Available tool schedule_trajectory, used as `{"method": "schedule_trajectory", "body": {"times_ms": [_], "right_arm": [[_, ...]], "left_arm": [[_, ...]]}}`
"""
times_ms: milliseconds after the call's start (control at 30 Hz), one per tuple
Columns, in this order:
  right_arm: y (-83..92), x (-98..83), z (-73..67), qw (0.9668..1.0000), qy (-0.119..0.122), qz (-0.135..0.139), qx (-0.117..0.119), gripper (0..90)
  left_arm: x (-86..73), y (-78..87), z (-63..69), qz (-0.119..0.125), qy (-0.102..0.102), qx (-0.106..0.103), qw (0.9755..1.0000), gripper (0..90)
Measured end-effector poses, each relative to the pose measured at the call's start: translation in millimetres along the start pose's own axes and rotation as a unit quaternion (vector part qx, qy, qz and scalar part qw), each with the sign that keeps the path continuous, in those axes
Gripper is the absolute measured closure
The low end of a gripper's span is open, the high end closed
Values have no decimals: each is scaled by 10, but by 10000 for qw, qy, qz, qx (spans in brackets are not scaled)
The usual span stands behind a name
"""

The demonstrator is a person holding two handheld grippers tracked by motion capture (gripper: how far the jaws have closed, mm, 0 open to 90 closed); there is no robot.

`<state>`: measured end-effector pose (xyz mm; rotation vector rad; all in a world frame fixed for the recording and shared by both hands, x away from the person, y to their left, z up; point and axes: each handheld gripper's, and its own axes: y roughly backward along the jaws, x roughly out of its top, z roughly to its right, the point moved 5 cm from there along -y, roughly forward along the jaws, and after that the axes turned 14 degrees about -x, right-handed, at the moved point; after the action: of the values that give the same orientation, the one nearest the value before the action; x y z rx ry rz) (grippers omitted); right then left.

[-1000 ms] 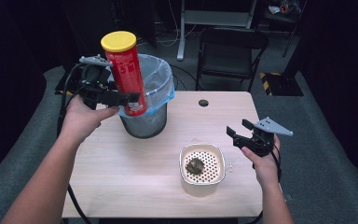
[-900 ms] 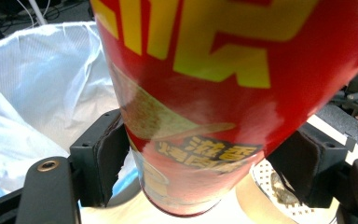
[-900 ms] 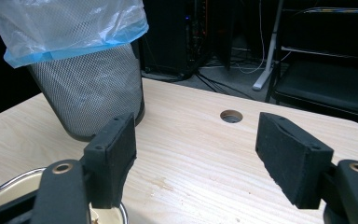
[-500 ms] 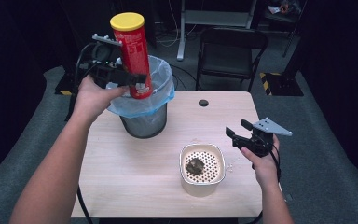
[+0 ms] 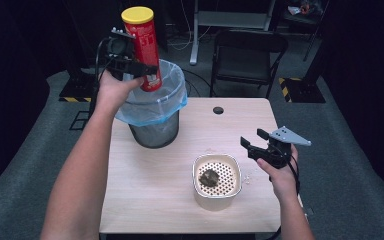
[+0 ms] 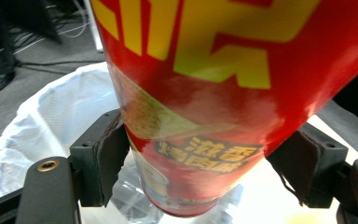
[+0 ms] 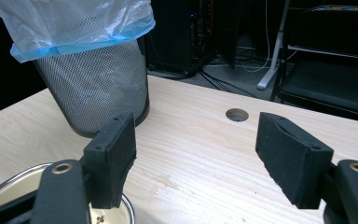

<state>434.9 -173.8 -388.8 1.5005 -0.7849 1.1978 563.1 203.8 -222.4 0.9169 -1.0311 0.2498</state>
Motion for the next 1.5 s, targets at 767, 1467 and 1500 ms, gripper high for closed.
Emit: {"method": "schedule_trajectory", "body": {"times_ms": [767, 1467, 1500], "right_arm": [[-25, -33, 11, 10000, 13, -69, 34, 282], [-9, -30, 12, 10000, 6, -76, -15, 282], [-9, -31, 11, 10000, 5, -76, -15, 282]], "left_arm": [[-378, -336, -439, -124, 680, 506, 9963, 139], [-923, 272, -32, 100, 169, -622, 9979, 294], [-960, 288, -22, 115, 155, -645, 9977, 296]]}}
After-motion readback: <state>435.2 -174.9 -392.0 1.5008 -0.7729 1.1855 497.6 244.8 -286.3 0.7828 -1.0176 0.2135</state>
